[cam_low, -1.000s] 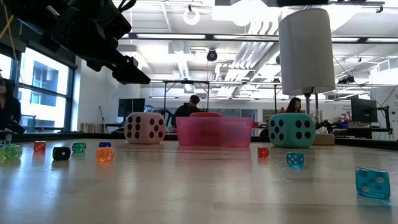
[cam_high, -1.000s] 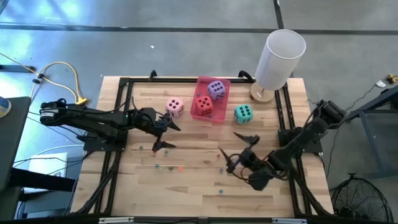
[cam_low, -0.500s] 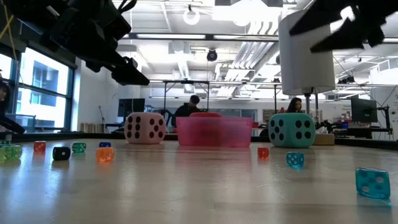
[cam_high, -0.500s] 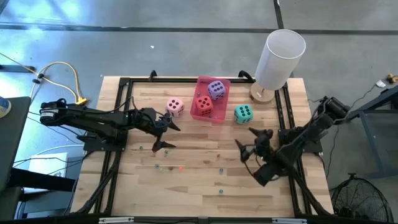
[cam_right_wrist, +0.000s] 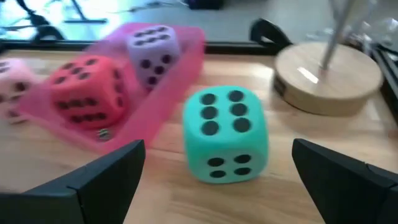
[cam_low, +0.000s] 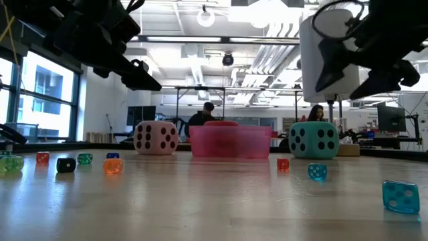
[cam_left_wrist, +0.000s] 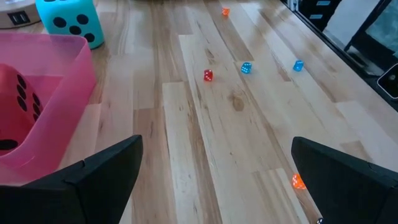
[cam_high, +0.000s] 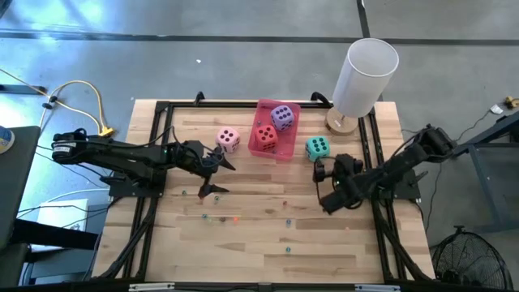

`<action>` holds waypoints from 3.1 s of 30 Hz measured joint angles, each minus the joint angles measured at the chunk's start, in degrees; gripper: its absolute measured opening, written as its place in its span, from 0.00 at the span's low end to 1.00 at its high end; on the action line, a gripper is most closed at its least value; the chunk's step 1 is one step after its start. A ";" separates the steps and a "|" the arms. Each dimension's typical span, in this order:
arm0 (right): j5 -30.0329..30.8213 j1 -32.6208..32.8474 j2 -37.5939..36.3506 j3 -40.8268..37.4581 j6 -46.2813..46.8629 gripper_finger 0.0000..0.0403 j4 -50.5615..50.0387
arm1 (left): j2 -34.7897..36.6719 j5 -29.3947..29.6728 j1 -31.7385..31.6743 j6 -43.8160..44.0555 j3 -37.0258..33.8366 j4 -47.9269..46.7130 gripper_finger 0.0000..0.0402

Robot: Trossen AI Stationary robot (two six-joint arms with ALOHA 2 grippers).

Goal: Pick & Place Dice
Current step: Put the large blue dice into the bin

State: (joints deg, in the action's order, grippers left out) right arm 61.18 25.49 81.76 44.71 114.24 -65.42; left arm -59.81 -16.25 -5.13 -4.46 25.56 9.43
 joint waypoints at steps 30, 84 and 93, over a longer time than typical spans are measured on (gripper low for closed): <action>-16.80 -24.32 -0.90 0.00 -41.81 0.99 21.38 | 0.00 1.38 0.00 -0.03 0.00 -0.04 1.00; -30.50 -36.12 -0.55 0.10 -65.23 0.99 28.42 | 0.00 1.66 0.00 -0.06 0.00 -0.44 1.00; -32.39 -36.46 -0.52 0.17 -65.62 0.99 28.45 | 0.00 1.68 0.00 -0.05 0.01 -0.44 1.00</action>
State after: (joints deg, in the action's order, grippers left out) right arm 28.79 -10.97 81.23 44.88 48.61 -36.97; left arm -59.81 -14.57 -5.13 -4.51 25.58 8.99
